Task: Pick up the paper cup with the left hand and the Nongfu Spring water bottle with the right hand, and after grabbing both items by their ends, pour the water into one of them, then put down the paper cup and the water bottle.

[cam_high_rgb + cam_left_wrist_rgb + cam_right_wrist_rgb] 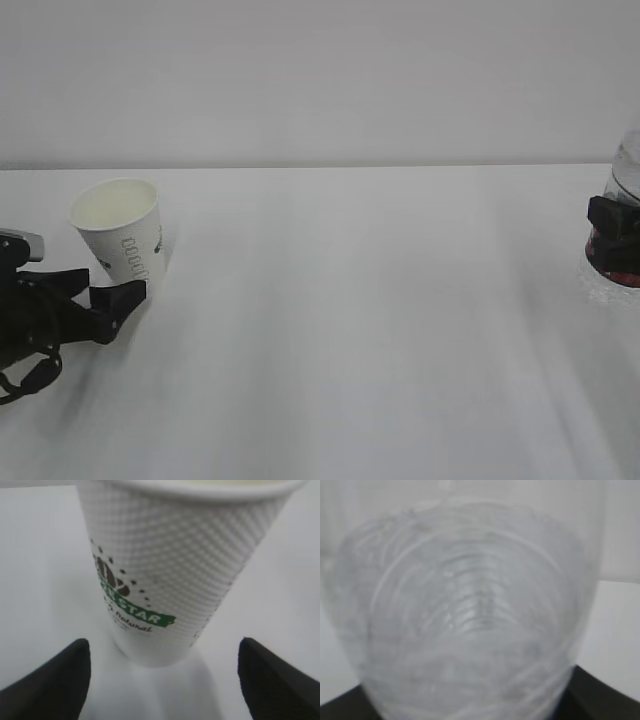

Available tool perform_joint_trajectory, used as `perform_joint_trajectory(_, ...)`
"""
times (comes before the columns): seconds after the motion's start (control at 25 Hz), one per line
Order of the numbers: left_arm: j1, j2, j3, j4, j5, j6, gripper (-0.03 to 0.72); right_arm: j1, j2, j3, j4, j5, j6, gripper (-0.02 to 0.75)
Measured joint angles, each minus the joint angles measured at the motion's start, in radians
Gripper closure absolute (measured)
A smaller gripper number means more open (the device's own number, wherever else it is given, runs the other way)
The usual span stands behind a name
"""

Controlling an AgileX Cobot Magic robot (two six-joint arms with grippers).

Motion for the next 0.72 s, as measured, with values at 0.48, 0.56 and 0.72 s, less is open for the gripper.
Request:
perform_joint_trajectory(0.48,0.000,0.074,-0.077,0.005,-0.002,0.000,-0.005,0.000,0.000,0.000,0.000,0.000,0.000,0.293)
perform_joint_trajectory(0.56,0.000,0.083,-0.091,0.018,-0.002,0.000,-0.005,0.000,-0.001,0.000,0.000,0.000,0.000,0.293)
perform_joint_trajectory(0.72,0.000,0.105,-0.128,0.042,-0.002,0.000,-0.005,0.000,-0.001,0.000,0.000,0.000,0.000,0.293)
